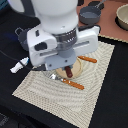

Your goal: Interact with the objects in diverse but meaningful ways.

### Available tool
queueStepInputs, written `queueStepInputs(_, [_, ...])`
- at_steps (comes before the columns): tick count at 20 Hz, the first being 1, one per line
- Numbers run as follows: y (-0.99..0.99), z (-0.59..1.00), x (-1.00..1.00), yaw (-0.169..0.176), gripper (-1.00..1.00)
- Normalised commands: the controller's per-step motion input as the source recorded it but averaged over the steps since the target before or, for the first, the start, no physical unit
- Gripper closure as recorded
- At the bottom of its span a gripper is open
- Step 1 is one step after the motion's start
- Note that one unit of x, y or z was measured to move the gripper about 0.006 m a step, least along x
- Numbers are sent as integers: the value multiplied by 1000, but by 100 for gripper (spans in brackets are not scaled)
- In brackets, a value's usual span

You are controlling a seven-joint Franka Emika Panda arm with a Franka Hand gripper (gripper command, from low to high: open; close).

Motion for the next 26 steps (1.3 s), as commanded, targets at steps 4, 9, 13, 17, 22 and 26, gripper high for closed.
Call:
queueStepInputs(4, [339,-169,275,0,100])
queueStepInputs(9, [256,-202,147,0,100])
queueStepInputs(13, [333,-218,112,0,100])
queueStepInputs(17, [319,-214,119,0,100])
queueStepInputs(22, [300,-206,87,0,100])
queueStepInputs(26, [235,-69,68,0,100])
